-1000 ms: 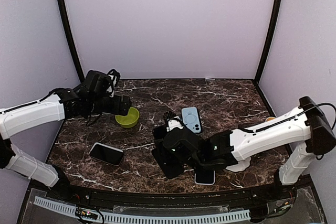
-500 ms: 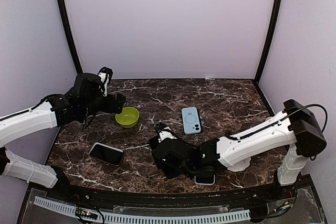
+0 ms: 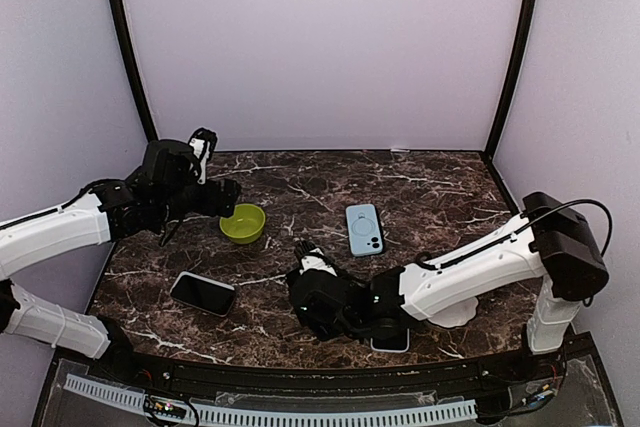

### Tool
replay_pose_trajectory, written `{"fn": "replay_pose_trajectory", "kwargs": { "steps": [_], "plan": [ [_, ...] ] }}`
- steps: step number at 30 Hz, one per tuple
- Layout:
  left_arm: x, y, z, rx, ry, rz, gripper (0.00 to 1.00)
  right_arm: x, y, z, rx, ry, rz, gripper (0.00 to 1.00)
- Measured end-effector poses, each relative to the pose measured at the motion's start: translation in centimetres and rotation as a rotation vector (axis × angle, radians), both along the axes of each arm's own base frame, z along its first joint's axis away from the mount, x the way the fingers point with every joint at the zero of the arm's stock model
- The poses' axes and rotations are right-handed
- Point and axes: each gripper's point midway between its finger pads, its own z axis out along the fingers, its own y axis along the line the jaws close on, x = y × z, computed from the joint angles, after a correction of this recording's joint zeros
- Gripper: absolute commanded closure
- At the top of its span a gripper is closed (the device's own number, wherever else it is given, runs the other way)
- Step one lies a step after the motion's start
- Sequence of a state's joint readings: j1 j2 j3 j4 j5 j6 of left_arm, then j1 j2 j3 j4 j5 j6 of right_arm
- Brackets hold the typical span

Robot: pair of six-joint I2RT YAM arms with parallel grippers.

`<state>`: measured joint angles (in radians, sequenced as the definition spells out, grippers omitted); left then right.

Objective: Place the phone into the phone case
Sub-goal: Install the phone into the phone case.

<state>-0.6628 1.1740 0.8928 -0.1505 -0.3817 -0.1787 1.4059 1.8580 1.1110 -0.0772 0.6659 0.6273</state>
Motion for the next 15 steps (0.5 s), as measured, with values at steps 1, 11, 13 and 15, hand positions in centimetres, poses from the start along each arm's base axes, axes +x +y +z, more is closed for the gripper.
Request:
{"fn": "replay_pose_trajectory", "kwargs": {
  "steps": [1, 11, 13, 15],
  "plan": [
    [0.0, 0.0, -0.1, 0.001, 0.002, -0.001, 0.01, 0.0, 0.1, -0.1, -0.002, 0.003, -0.002, 1.0],
    [0.0, -0.1, -0.2, 0.003, 0.004, -0.003, 0.01, 0.2, -0.1, -0.7, -0.022, 0.031, -0.035, 1.0],
    [0.0, -0.1, -0.2, 0.004, 0.004, -0.003, 0.01, 0.2, -0.3, -0.9, -0.034, 0.035, -0.048, 1.0],
    [0.0, -0.1, -0.2, 0.006, 0.004, -0.003, 0.01, 0.3, -0.2, -1.3, -0.047, 0.034, -0.059, 1.0]
  ]
}}
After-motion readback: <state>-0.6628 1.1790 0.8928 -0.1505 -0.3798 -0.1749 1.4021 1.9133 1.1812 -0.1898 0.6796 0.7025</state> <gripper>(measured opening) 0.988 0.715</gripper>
